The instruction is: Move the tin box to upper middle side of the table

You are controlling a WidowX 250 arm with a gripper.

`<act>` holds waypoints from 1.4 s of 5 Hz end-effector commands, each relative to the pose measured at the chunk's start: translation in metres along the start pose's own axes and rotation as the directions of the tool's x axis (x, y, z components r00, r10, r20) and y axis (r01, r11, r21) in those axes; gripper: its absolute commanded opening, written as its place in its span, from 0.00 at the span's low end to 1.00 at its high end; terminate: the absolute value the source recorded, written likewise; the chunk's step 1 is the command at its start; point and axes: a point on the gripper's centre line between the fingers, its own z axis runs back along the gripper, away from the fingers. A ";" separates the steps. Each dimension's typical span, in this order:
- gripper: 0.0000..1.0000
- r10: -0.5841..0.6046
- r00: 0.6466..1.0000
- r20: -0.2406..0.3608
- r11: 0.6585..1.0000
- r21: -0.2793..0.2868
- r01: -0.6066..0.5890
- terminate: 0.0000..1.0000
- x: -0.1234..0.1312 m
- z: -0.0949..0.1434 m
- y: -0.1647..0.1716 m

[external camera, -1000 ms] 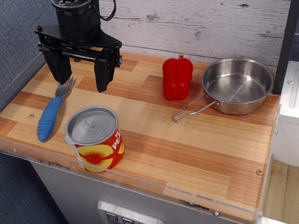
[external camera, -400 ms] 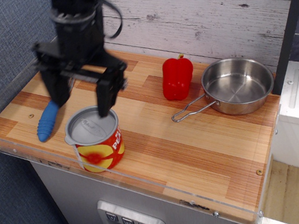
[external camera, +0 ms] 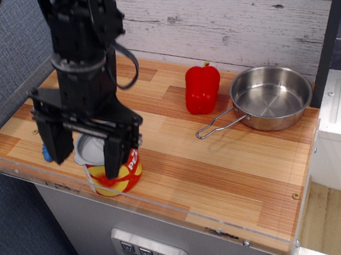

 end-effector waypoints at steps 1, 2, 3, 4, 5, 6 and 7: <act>1.00 0.032 0.999 -0.033 0.999 -0.035 -0.033 0.00 0.001 -0.034 0.002; 1.00 0.058 0.998 -0.031 0.998 -0.031 -0.059 0.00 0.008 -0.042 0.012; 1.00 0.095 0.995 -0.018 0.995 -0.032 -0.095 0.00 0.011 -0.042 0.023; 1.00 0.100 0.995 -0.008 0.994 -0.031 -0.101 0.00 0.024 -0.044 0.029; 1.00 0.090 0.996 0.006 0.994 -0.069 -0.090 0.00 0.040 -0.043 0.035; 1.00 0.120 0.993 0.011 0.989 -0.086 -0.119 0.00 0.055 -0.044 0.041; 1.00 0.104 0.994 0.022 0.990 -0.096 -0.101 0.00 0.078 -0.048 0.041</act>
